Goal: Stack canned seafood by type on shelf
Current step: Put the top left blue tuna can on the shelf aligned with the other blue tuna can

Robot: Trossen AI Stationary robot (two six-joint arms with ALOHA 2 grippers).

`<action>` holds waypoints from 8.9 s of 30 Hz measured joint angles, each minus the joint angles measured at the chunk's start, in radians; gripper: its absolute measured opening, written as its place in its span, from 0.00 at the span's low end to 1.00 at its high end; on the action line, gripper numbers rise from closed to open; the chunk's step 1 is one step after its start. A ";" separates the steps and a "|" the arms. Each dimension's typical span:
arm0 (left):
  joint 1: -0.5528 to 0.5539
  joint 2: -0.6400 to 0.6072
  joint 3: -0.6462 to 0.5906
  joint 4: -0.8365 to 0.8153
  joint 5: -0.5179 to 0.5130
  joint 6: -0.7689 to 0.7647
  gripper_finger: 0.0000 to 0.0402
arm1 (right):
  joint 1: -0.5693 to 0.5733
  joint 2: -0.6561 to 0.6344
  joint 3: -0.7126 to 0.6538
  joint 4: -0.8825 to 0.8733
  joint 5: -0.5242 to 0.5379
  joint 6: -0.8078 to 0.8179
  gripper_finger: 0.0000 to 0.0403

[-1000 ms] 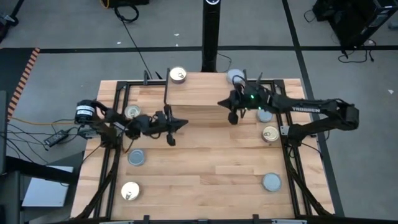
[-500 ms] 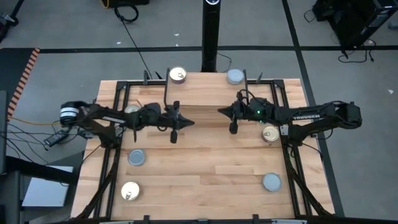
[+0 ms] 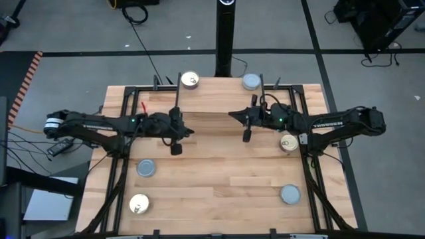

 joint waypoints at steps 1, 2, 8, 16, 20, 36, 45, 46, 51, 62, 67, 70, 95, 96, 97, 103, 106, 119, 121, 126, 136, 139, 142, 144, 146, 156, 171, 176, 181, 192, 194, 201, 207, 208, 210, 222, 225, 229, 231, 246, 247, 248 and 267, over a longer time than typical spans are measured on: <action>-0.012 -0.001 0.000 -0.020 -0.021 -0.028 0.00 | 0.001 0.000 0.001 -0.007 -0.001 -0.008 0.00; -0.023 -0.003 0.000 -0.040 -0.051 -0.054 0.00 | 0.002 0.003 0.008 -0.007 -0.003 -0.009 0.00; -0.080 -0.010 -0.001 -0.214 -0.222 -0.201 0.00 | 0.001 0.005 0.014 0.007 -0.026 -0.012 0.01; -0.123 -0.009 -0.002 -0.301 -0.283 -0.399 0.00 | -0.006 0.005 0.014 0.026 -0.027 -0.065 0.02; -0.130 -0.012 -0.002 -0.362 -0.300 -0.491 0.00 | -0.006 0.005 0.014 0.069 -0.027 -0.093 0.02; -0.193 -0.012 0.213 -0.664 -0.392 -0.562 0.00 | 0.022 0.039 0.125 -0.064 -0.082 -0.087 0.02; -0.102 -0.012 0.238 -0.834 -0.391 -0.722 0.00 | 0.023 0.055 0.133 -0.069 -0.079 -0.115 0.02; -0.085 -0.012 0.238 -0.838 -0.388 -0.721 0.00 | 0.023 0.055 0.133 -0.069 -0.079 -0.118 0.02; 0.001 -0.012 0.238 -0.843 -0.338 -0.682 0.00 | 0.021 0.055 0.133 -0.070 -0.079 -0.142 0.02; 0.208 -0.012 0.238 -0.850 -0.260 -0.562 0.00 | 0.021 0.055 0.133 -0.070 -0.079 -0.177 0.02; 0.306 -0.009 0.238 -0.846 -0.211 -0.502 0.00 | 0.021 0.055 0.133 -0.070 -0.079 -0.181 0.02; 0.358 -0.009 0.238 -0.841 -0.208 -0.465 0.00 | 0.021 0.055 0.133 -0.070 -0.079 -0.184 0.02; 0.538 0.242 0.210 -0.990 -0.003 -0.464 0.40 | 0.019 0.055 0.133 -0.073 -0.079 -0.188 0.02; 0.538 0.255 0.210 -0.984 -0.018 -0.473 0.42 | 0.019 0.055 0.133 -0.073 -0.079 -0.188 0.02; 0.538 0.266 0.210 -0.979 -0.031 -0.483 0.43 | 0.019 0.055 0.133 -0.074 -0.079 -0.188 0.02; 0.540 0.298 0.210 -0.950 -0.053 -0.502 0.44 | 0.019 0.055 0.133 -0.088 -0.080 -0.187 0.02; 0.540 0.299 0.210 -0.938 -0.058 -0.498 0.44 | 0.019 0.055 0.133 -0.096 -0.079 -0.185 0.02; 0.507 0.186 0.209 -0.960 -0.080 -0.505 0.44 | 0.020 0.055 0.133 -0.127 -0.080 -0.169 0.02; 0.505 0.156 0.209 -0.981 -0.080 -0.510 0.44 | 0.020 0.055 0.133 -0.127 -0.079 -0.169 0.02; 0.505 0.133 0.209 -1.048 -0.066 -0.448 0.44 | 0.020 0.055 0.133 -0.127 -0.079 -0.169 0.02; 0.525 0.130 0.177 -1.058 -0.070 -0.301 0.43 | 0.021 0.055 0.133 -0.130 -0.079 -0.168 0.02; 0.543 0.106 0.099 -1.025 -0.061 -0.295 0.41 | 0.021 0.055 0.133 -0.135 -0.079 -0.168 0.02; 0.557 0.081 0.022 -0.965 -0.055 -0.297 0.40 | 0.021 0.055 0.133 -0.139 -0.079 -0.168 0.02; 0.565 0.077 -0.011 -0.925 -0.053 -0.299 0.40 | 0.021 0.055 0.133 -0.137 -0.079 -0.169 0.03; 0.572 0.077 -0.035 -0.907 -0.051 -0.299 0.39 | 0.021 0.055 0.133 -0.136 -0.079 -0.169 0.03; 0.624 0.078 -0.048 -0.877 -0.077 -0.333 0.39 | 0.021 0.054 0.133 -0.120 -0.079 -0.169 0.03; 0.712 0.206 -0.047 -0.809 -0.045 -0.328 0.39 | 0.021 0.054 0.133 -0.115 -0.079 -0.169 0.03; 0.718 0.243 -0.043 -0.814 -0.090 -0.346 0.35 | 0.021 0.054 0.133 -0.115 -0.079 -0.169 0.03; 0.717 0.244 -0.043 -0.816 -0.103 -0.353 0.22 | 0.021 0.054 0.133 -0.115 -0.079 -0.176 0.03; 0.712 0.246 -0.024 -0.828 -0.093 -0.333 0.02 | 0.021 0.054 0.133 -0.115 -0.079 -0.177 0.03; 0.708 0.248 -0.004 -0.846 -0.113 -0.328 0.01 | 0.021 0.054 0.133 -0.115 -0.079 -0.177 0.04; 0.709 0.247 0.064 -0.930 -0.152 -0.325 0.00 | 0.021 0.054 0.133 -0.115 -0.079 -0.180 0.03; 0.709 0.233 0.093 -0.975 -0.167 -0.325 0.00 | 0.020 0.054 0.133 -0.115 -0.077 -0.180 0.01; 0.709 0.227 0.094 -0.978 -0.168 -0.325 0.00 | 0.020 0.054 0.133 -0.116 -0.071 -0.180 0.01; 0.709 0.212 0.100 -0.986 -0.178 -0.325 0.00 | 0.020 0.054 0.133 -0.116 -0.069 -0.180 0.01; 0.708 0.077 0.258 -1.067 -0.246 -0.325 0.00 | 0.020 0.054 0.133 -0.114 -0.068 -0.177 0.01; 0.699 0.048 0.339 -1.096 -0.274 -0.324 0.00 | 0.021 0.054 0.133 -0.114 -0.068 -0.177 0.01; 0.667 0.021 0.459 -1.124 -0.301 -0.324 0.00 | 0.020 0.054 0.133 -0.114 -0.068 -0.177 0.01; 0.638 0.017 0.516 -1.126 -0.302 -0.323 0.00 | 0.020 0.054 0.133 -0.114 -0.068 -0.177 0.01; 0.281 0.107 0.708 -1.025 -0.282 -0.266 0.00 | 0.020 0.054 0.133 -0.107 -0.068 -0.177 0.02; 0.259 0.126 0.714 -1.018 -0.273 -0.260 0.00 | 0.020 0.054 0.133 -0.107 -0.068 -0.177 0.02; 0.242 0.148 0.722 -1.015 -0.269 -0.252 0.00 | 0.020 0.054 0.133 -0.107 -0.068 -0.177 0.02; 0.203 0.539 0.927 -1.064 -0.272 -0.045 0.00 | 0.020 0.054 0.133 -0.121 -0.068 -0.177 0.02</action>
